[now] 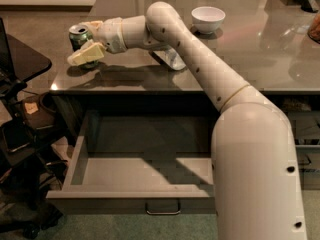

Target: Place green can into top drawer

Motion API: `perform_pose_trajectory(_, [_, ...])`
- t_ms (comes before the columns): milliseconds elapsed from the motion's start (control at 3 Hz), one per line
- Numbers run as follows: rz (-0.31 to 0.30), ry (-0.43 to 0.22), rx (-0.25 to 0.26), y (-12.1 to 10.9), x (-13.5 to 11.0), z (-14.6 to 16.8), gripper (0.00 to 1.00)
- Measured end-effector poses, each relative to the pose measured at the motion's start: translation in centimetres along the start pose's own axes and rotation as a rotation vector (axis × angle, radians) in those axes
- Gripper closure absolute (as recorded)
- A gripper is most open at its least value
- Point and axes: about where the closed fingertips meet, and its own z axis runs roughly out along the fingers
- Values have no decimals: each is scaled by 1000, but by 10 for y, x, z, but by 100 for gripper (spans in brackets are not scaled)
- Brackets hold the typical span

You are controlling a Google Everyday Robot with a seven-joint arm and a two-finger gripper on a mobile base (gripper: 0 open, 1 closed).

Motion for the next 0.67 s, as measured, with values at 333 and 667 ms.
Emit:
perform_pose_trajectory(333, [0, 0, 0, 0, 0, 0, 42])
perform_pose_trajectory(667, [0, 0, 0, 0, 0, 0, 65])
